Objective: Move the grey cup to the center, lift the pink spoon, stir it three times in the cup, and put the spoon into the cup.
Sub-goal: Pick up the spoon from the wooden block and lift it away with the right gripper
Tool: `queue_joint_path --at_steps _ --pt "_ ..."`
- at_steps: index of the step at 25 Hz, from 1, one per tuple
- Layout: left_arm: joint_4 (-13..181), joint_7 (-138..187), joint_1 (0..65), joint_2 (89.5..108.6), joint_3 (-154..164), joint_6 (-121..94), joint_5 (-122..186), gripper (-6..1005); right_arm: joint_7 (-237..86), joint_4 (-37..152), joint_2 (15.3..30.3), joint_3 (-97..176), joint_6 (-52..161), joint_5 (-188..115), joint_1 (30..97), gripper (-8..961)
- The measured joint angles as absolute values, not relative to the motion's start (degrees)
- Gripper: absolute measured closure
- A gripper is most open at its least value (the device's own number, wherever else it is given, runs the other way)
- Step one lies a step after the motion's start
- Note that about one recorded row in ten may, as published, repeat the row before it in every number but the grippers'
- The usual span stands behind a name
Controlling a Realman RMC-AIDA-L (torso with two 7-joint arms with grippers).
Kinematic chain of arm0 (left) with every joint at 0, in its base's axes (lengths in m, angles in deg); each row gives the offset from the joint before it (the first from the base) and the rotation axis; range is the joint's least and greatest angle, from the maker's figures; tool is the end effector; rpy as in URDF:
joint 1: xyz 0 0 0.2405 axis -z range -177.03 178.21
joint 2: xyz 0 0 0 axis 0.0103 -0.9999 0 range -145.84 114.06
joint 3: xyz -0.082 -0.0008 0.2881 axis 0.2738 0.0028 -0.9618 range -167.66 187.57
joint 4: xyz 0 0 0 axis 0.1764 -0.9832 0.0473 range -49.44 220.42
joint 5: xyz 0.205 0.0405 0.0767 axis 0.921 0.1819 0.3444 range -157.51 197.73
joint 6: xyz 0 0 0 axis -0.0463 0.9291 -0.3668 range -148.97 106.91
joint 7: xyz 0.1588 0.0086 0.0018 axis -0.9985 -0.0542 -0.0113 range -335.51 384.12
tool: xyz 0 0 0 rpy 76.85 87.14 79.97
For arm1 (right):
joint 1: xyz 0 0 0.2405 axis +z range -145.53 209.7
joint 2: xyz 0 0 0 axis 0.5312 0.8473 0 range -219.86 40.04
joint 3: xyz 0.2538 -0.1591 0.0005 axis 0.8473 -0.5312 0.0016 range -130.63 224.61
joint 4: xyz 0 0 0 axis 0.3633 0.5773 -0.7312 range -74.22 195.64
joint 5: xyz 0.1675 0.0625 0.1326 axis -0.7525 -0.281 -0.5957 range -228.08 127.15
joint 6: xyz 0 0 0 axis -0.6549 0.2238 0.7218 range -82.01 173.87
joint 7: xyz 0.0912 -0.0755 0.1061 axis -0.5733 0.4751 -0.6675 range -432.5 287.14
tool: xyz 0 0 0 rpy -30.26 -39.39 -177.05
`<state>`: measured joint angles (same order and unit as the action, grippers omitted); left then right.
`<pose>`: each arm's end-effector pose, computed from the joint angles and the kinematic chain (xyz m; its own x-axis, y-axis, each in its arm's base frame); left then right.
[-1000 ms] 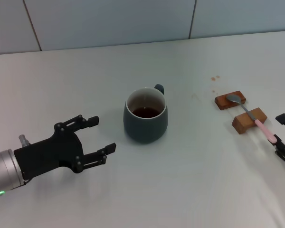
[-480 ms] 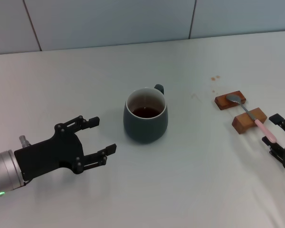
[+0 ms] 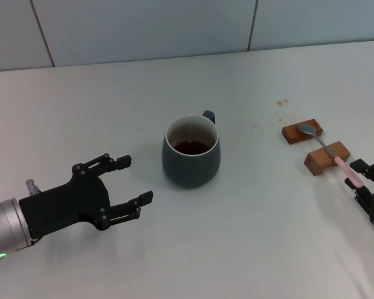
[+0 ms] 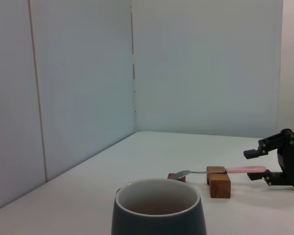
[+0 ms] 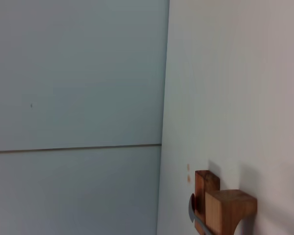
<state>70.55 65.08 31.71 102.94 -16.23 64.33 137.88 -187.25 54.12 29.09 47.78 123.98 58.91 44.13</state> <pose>-0.3174 0.3332 -0.0854 0.8369 0.0437 0.5456 0.2590 -0.9098 -0.3244 0.4382 0.2438 -0.0481 -0.6565 -0.3524 -0.6670 -0.7446 0.1607 0.6479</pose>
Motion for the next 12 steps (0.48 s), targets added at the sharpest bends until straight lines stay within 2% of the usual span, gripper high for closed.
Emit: queue_joint_path --at_steps 7,12 --pt "70.55 65.08 31.7 102.94 -16.34 64.35 137.88 200 -187.23 54.34 29.09 47.55 123.34 58.89 44.26 553" --pt "70.55 65.08 31.7 102.94 -16.41 64.38 137.88 201 -187.26 54.72 29.09 46.3 122.92 58.89 44.65 567"
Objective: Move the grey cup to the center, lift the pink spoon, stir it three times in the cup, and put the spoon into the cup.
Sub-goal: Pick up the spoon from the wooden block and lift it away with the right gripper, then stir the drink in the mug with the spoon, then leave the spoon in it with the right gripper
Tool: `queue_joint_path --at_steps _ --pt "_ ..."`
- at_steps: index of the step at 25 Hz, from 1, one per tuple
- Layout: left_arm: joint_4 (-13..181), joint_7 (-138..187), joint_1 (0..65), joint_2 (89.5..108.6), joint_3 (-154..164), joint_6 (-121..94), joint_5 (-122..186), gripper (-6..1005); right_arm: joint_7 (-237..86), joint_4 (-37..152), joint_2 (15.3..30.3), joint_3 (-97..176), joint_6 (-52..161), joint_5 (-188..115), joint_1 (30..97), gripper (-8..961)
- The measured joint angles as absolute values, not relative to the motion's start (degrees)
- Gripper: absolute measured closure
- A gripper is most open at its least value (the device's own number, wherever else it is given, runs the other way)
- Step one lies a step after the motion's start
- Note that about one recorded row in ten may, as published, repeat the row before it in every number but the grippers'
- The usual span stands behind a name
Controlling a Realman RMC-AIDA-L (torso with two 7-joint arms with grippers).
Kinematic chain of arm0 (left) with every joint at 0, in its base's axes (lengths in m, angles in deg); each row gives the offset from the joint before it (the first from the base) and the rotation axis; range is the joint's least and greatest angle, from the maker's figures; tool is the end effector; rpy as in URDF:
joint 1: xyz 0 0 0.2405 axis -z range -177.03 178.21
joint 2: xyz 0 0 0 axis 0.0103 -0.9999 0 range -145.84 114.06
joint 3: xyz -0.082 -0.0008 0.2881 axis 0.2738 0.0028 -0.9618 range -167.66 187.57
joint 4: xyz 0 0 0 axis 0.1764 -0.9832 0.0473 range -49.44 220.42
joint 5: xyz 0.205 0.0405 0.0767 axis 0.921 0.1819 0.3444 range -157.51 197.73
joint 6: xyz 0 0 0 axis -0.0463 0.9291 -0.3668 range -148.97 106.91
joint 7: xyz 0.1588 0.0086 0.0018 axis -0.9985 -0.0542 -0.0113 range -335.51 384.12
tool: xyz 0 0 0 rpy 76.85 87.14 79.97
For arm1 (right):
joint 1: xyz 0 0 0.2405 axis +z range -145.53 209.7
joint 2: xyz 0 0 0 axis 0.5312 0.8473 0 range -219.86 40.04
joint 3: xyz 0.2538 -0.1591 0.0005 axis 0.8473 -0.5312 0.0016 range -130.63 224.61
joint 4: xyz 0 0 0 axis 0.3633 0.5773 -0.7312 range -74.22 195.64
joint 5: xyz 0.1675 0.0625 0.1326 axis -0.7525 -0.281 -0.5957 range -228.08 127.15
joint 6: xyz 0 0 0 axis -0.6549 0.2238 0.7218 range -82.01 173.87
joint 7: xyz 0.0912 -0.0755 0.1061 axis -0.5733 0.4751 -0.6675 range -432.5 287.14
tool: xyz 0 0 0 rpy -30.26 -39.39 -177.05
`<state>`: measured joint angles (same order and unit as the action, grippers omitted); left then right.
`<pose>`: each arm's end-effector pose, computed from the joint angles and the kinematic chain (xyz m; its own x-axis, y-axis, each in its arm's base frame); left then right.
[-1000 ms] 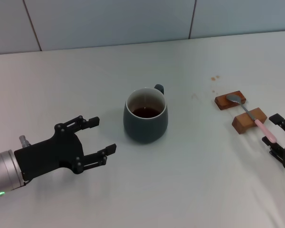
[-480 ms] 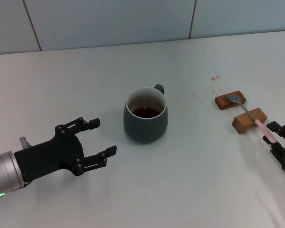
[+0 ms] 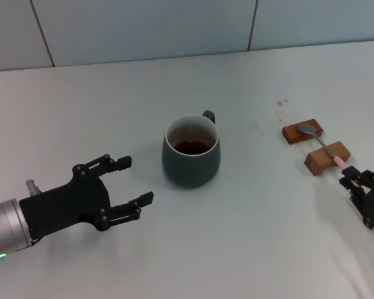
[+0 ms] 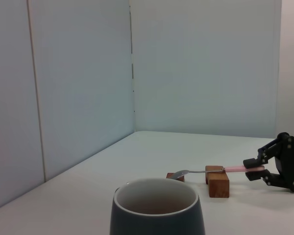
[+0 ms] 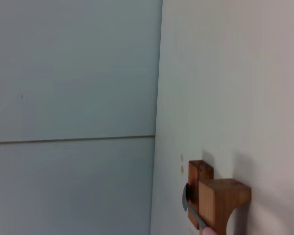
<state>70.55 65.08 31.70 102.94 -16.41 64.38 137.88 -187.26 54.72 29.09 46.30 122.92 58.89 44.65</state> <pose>-0.3173 0.3328 -0.0857 0.8374 0.0436 0.5449 0.2571 -0.9111 -0.3222 0.4356 0.2465 -0.0545 -0.6534 -0.3753 -0.6575 -0.7466 0.1756 0.6417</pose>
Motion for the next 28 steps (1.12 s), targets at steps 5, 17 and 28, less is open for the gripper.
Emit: queue_joint_path --at_steps 5,17,28 --pt "70.43 65.03 31.66 102.9 -16.41 64.43 137.88 201 -185.89 54.66 29.13 45.76 123.35 58.88 44.51 756" --pt "69.94 65.17 31.75 102.85 -16.92 64.5 137.88 201 -174.38 46.58 29.31 55.04 137.25 58.18 42.49 829" --pt "69.94 65.35 31.95 102.93 -16.94 64.07 137.71 202 -185.28 -1.73 29.64 41.4 149.99 59.91 48.55 830"
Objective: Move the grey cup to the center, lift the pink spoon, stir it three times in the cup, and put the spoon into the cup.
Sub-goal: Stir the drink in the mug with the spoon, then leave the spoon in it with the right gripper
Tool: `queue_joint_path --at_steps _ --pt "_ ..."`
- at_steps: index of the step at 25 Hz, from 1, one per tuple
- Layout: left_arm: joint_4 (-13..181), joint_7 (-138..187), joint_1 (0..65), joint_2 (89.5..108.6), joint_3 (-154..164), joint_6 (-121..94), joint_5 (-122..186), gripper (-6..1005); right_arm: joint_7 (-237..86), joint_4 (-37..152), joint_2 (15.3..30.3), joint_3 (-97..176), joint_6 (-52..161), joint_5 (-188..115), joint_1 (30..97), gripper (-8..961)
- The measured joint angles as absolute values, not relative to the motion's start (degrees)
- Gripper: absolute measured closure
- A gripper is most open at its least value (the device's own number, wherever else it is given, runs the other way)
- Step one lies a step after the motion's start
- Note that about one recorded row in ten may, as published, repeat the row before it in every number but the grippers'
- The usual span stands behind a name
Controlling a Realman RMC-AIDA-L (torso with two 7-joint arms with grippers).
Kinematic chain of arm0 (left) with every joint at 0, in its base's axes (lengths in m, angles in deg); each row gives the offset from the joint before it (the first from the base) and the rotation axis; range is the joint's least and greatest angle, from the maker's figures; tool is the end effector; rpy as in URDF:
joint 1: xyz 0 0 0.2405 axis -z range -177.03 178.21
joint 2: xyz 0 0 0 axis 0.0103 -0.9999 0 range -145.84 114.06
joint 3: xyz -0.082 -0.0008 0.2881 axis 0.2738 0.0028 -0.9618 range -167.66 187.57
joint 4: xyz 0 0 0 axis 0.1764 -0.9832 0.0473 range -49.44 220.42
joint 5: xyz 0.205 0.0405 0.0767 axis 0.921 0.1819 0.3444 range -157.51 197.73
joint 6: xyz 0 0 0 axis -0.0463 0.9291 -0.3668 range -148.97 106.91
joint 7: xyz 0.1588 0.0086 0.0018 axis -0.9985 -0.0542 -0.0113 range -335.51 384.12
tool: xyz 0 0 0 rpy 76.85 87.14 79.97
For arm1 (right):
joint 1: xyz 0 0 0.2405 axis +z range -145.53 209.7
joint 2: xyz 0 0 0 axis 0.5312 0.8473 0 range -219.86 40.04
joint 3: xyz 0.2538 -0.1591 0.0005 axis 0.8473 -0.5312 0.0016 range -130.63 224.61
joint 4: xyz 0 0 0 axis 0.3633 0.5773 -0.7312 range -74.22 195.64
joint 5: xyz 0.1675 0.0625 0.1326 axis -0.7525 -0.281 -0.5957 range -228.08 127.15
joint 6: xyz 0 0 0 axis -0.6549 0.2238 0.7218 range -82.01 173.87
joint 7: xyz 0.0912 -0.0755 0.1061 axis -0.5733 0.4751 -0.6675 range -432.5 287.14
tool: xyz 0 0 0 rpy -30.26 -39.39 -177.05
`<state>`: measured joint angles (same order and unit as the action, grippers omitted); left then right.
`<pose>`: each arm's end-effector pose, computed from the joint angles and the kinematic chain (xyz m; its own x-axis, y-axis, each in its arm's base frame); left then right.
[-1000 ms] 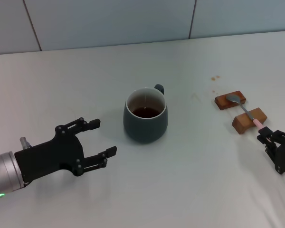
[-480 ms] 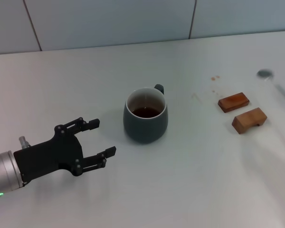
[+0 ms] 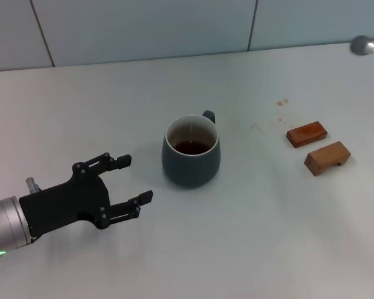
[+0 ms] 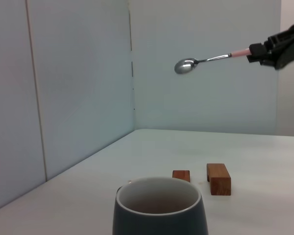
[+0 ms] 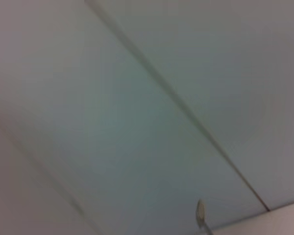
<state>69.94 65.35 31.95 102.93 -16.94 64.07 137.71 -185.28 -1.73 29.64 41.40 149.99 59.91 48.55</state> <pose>-0.3167 0.3358 -0.0845 0.8438 0.0380 0.5353 0.2485 -0.9118 -0.3269 0.3745 0.2747 0.1347 0.2890 -0.4117 -0.8643 -0.9068 -0.4073 -0.1092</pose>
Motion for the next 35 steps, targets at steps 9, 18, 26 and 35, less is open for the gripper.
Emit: queue_joint_path --at_steps 9,18,26,35 --pt "70.03 65.56 31.97 102.94 -16.95 63.81 137.5 202 -202.24 -37.86 29.18 21.0 152.76 67.35 50.43 830" --pt "70.0 65.61 32.7 102.93 -16.94 63.28 137.44 204 -215.37 -49.35 26.21 12.29 163.44 73.13 59.28 830" --pt "69.94 65.88 32.85 102.81 -16.89 63.15 137.44 206 -220.41 -48.42 23.58 8.2 167.86 73.86 67.49 829" --pt "68.76 67.78 32.85 102.76 -17.1 63.16 137.78 205 -222.36 -40.85 23.07 2.16 166.15 79.57 74.7 829"
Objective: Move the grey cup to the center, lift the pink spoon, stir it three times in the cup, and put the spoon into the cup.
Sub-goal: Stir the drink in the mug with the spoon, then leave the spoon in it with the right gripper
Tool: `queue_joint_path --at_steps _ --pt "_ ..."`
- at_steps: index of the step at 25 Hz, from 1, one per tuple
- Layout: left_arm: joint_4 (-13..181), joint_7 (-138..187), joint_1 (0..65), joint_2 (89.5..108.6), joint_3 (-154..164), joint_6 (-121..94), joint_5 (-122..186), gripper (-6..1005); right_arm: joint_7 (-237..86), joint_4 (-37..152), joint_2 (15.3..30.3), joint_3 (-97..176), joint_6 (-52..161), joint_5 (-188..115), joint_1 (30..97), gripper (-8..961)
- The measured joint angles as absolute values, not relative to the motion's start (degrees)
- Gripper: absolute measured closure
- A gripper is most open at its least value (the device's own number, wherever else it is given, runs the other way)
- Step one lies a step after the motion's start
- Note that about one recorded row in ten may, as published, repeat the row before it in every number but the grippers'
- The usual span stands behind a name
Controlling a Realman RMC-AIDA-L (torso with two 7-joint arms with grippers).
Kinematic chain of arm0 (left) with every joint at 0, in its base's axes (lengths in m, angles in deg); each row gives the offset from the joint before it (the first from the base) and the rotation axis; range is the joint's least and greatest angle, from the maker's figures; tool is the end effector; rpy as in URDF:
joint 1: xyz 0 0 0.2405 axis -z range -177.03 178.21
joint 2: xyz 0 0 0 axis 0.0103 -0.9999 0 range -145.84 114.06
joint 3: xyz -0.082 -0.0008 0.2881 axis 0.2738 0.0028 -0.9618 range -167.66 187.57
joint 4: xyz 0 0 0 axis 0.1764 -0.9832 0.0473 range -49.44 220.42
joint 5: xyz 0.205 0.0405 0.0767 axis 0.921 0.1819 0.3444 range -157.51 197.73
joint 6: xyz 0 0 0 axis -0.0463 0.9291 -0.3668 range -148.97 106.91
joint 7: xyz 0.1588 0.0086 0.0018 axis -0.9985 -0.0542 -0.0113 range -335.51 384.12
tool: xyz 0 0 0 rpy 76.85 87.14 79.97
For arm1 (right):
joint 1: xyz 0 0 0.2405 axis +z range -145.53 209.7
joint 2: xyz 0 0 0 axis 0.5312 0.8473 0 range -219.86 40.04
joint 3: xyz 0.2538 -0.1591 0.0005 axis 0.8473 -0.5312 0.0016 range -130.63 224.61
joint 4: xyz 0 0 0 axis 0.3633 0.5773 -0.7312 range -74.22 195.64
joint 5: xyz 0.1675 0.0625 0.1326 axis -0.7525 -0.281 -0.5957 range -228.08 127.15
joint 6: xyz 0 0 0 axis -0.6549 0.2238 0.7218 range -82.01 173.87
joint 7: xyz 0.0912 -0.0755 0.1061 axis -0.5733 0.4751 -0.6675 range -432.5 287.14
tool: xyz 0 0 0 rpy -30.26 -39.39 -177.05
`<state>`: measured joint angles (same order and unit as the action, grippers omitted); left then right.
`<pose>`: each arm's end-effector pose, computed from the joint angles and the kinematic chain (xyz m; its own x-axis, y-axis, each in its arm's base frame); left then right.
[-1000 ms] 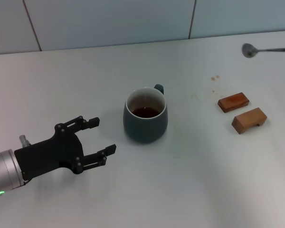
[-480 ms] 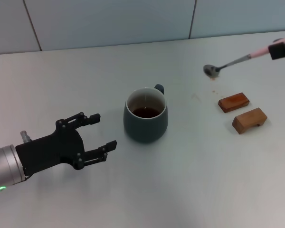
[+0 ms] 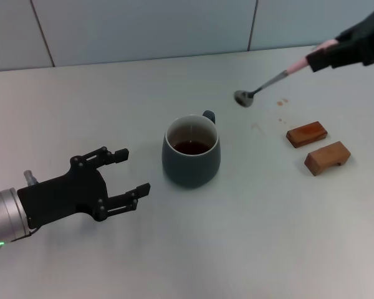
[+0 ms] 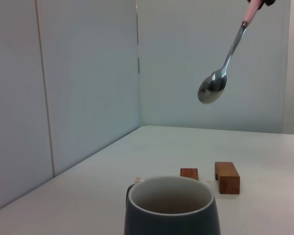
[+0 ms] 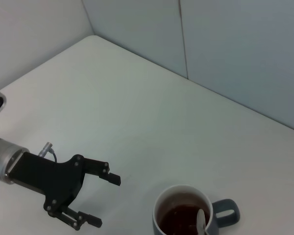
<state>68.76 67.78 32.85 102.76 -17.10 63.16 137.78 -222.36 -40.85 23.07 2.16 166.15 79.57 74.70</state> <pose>-0.3149 0.3455 -0.0801 0.8491 0.0534 0.5255 0.2603 -0.9080 -0.3283 0.1275 0.3693 0.1354 0.8151 -0.5631 -0.1358 -0.5722 -0.7463 -0.3399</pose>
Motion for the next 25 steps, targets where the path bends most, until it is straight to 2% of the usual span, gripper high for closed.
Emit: queue_joint_path --at_steps 25 --pt "68.69 68.74 33.27 102.85 -17.11 61.75 137.45 206 -219.12 -11.96 23.91 -13.05 146.85 89.3 84.75 829"
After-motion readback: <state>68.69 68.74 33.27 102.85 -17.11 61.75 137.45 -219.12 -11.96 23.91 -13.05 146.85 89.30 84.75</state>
